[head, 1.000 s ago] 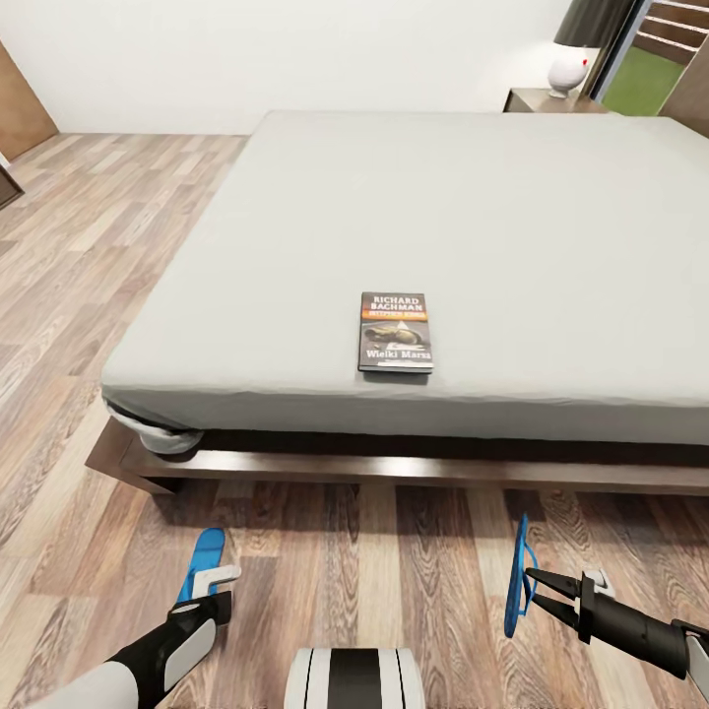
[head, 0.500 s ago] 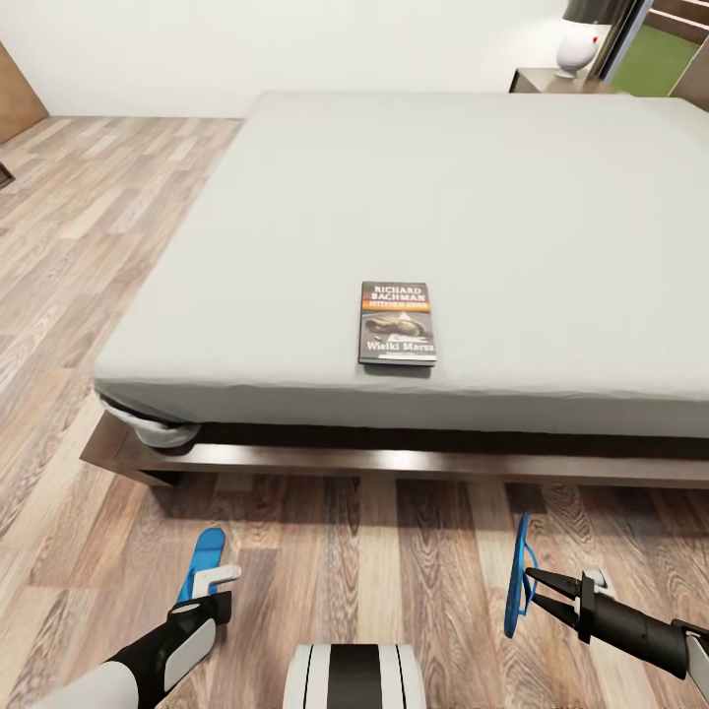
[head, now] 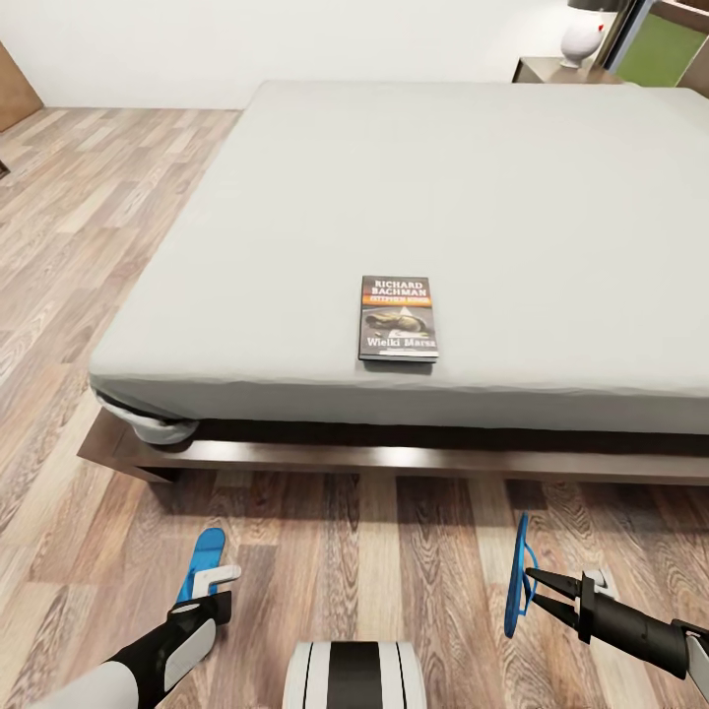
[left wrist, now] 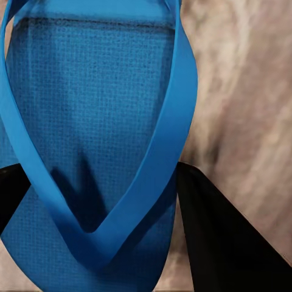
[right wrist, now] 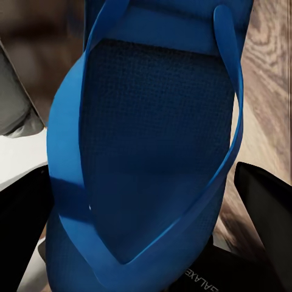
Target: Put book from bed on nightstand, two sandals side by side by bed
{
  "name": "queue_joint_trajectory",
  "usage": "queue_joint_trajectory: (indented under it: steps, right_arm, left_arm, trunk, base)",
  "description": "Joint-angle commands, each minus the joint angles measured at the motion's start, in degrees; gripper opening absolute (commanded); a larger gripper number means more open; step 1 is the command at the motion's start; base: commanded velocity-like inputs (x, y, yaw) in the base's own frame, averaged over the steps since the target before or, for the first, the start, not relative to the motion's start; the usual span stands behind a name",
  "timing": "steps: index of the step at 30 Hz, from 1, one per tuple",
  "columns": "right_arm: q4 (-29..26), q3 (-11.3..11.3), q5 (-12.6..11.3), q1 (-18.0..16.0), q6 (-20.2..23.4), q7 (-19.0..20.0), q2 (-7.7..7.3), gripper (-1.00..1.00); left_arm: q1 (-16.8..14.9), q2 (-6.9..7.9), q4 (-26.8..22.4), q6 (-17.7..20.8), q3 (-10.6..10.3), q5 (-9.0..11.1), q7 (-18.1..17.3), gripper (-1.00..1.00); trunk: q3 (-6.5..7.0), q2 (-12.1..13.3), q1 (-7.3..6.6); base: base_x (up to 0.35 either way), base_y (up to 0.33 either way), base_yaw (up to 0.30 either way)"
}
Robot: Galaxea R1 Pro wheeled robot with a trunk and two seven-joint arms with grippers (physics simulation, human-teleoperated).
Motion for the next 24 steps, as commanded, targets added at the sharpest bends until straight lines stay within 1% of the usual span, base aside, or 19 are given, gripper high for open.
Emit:
queue_joint_trajectory:
  steps: [1, 10, 13, 22, 24]
  right_arm:
    - [0.0, 0.0, -0.1, 0.0, 0.3, 0.1, 0.0, -1.0]
    - [0.0, 0.0, -0.2, 0.0, 0.3, 0.1, 0.0, -1.0]
    - [0.0, 0.0, -0.1, 0.0, 0.3, 0.1, 0.0, -1.0]
    - [0.0, 0.0, -0.1, 0.0, 0.3, 0.1, 0.0, -1.0]
    - [0.0, 0.0, -0.2, 0.0, 0.3, 0.1, 0.0, -1.0]
  left_arm:
    - [0.0, 0.08, -0.2, 0.4, -0.5, 0.0, 0.5, -1.0]
    - [0.0, 0.08, -0.3, 0.3, -0.5, 0.0, 0.5, -1.0]
    - [0.0, 0.12, -0.3, 0.4, -0.5, 0.0, 0.5, -1.0]
    - [0.0, 0.16, -0.3, 0.3, -0.5, 0.0, 0.5, -1.0]
    - [0.0, 0.16, -0.3, 0.3, -0.5, 0.0, 0.5, -1.0]
  trunk:
    - [-0.26, 0.0, 0.01]
    - [-0.26, 0.0, 0.01]
    - [-0.93, -0.1, 0.09]
    - [-0.93, -0.1, 0.09]
    - [-1.37, -0.1, 0.14]
  base:
    - [0.0, 0.0, 0.0]
    - [0.0, 0.0, 0.0]
    - [0.0, 0.0, 0.0]
    - [0.0, 0.0, 0.0]
    - [0.0, 0.0, 0.0]
